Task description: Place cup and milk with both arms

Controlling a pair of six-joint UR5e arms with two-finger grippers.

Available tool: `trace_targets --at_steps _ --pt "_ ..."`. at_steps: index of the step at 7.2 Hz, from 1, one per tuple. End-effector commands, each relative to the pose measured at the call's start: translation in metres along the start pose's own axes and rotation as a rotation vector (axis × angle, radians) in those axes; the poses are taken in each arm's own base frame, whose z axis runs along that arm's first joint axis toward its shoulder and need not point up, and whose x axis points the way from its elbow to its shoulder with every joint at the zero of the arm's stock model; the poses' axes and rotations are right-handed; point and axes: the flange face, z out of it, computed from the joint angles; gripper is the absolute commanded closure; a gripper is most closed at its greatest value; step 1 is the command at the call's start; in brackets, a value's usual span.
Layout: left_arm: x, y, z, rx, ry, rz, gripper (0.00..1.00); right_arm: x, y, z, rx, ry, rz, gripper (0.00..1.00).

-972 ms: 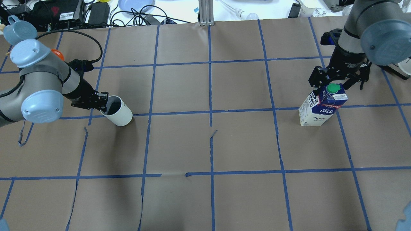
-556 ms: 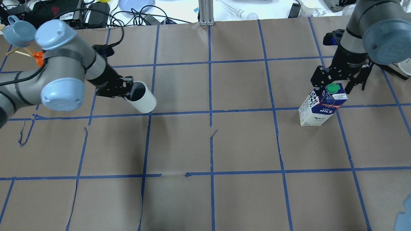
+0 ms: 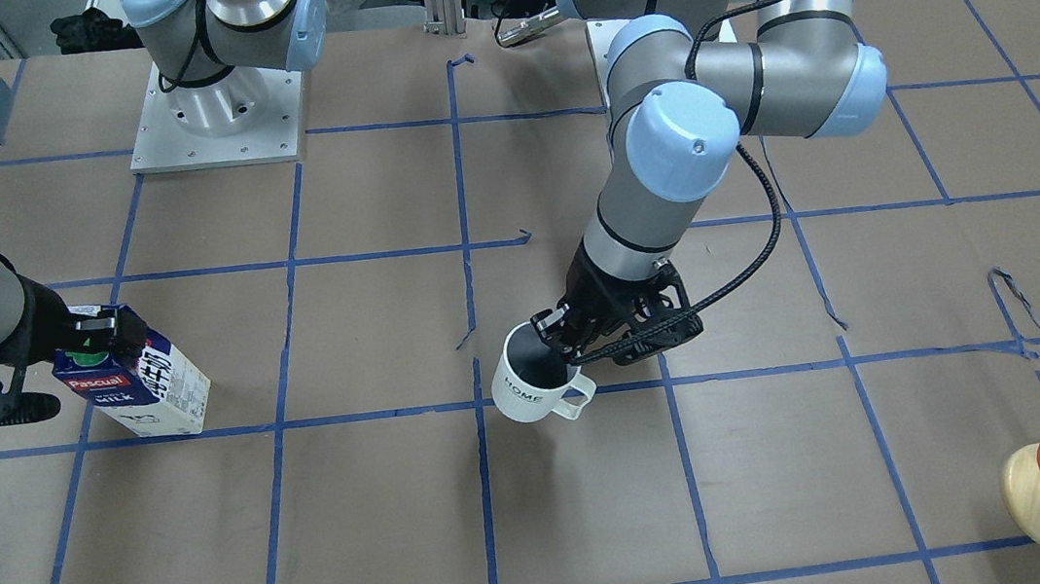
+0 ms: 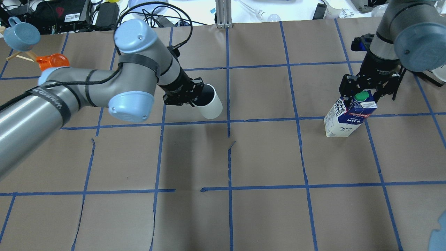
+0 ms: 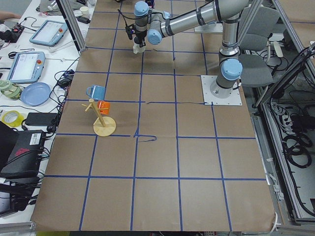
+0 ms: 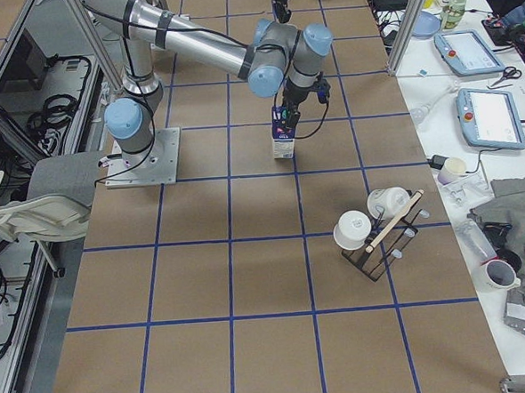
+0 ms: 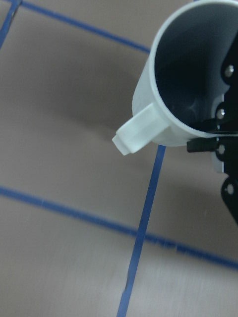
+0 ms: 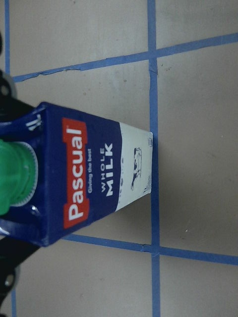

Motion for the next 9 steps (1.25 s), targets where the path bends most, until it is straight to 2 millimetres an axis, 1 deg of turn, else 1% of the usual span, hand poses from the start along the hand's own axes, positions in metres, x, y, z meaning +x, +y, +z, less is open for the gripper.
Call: trace_targets --at_steps 1,2,4,5,6,7,8,9 --pt "0.026 0.021 0.031 0.015 -0.035 -0.042 1.00 0.000 0.000 -0.002 0.005 -0.003 0.004 0.50" --pt "0.022 0.021 0.038 0.045 -0.104 -0.037 1.00 0.000 -0.001 -0.004 0.007 -0.003 0.006 0.51" --pt "0.025 0.026 0.042 0.041 -0.117 -0.027 1.00 0.000 -0.002 -0.009 0.017 0.000 0.008 0.51" --pt "0.025 0.025 0.046 0.037 -0.112 -0.020 1.00 -0.004 -0.004 -0.022 0.033 0.000 0.002 0.51" --pt "0.026 0.025 0.047 0.036 -0.109 -0.019 0.85 -0.022 -0.006 -0.028 0.049 -0.023 -0.025 0.50" --pt "0.025 0.026 0.053 0.026 -0.115 -0.035 0.11 -0.056 -0.005 -0.031 0.065 -0.031 -0.058 0.50" --pt "0.026 0.024 0.051 0.035 -0.112 -0.018 0.00 -0.095 -0.002 -0.036 0.076 -0.043 -0.042 0.50" --pt "0.026 0.013 0.016 0.078 -0.081 0.011 0.00 -0.139 0.004 -0.039 0.089 -0.073 -0.032 0.50"
